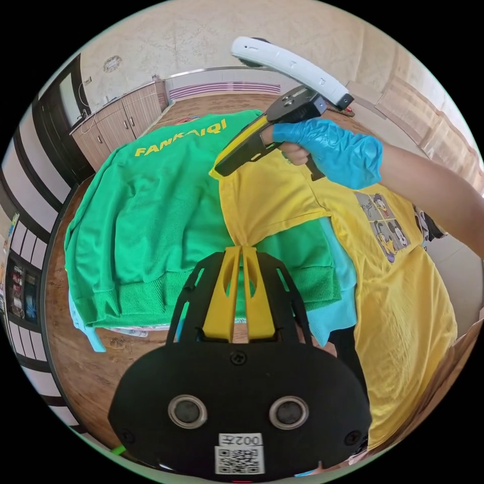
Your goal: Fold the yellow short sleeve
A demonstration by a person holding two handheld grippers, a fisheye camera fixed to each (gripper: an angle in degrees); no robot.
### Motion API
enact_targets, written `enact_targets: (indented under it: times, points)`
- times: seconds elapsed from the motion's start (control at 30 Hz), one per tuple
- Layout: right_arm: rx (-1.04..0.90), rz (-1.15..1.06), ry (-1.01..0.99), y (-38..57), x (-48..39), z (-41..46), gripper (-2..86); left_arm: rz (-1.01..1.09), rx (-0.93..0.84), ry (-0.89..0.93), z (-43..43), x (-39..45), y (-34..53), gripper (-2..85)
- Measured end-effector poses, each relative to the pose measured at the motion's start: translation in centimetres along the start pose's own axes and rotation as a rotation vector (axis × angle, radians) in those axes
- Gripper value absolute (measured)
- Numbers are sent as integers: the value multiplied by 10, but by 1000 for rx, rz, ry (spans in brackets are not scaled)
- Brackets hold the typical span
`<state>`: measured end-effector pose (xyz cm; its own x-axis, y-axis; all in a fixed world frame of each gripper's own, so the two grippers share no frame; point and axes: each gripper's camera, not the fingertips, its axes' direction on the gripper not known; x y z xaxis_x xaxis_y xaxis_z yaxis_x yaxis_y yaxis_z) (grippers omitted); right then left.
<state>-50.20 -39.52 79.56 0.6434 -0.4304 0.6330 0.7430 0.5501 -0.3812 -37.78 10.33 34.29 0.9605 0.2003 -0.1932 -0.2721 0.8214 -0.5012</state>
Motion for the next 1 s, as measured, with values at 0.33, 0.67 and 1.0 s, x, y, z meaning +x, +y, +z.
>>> enact_targets:
  times: [0.33, 0.67, 1.0]
  points:
    - [226, 15, 122, 90, 7, -93, -8, 142, 89, -8, -55, 49, -26, -10]
    - [261, 146, 181, 225, 48, -144, -8, 367, 134, 93, -82, 141, -68, -10]
    - [135, 317, 181, 334, 90, -120, 2, 402, -49, 194, -24, 213, -91, -10]
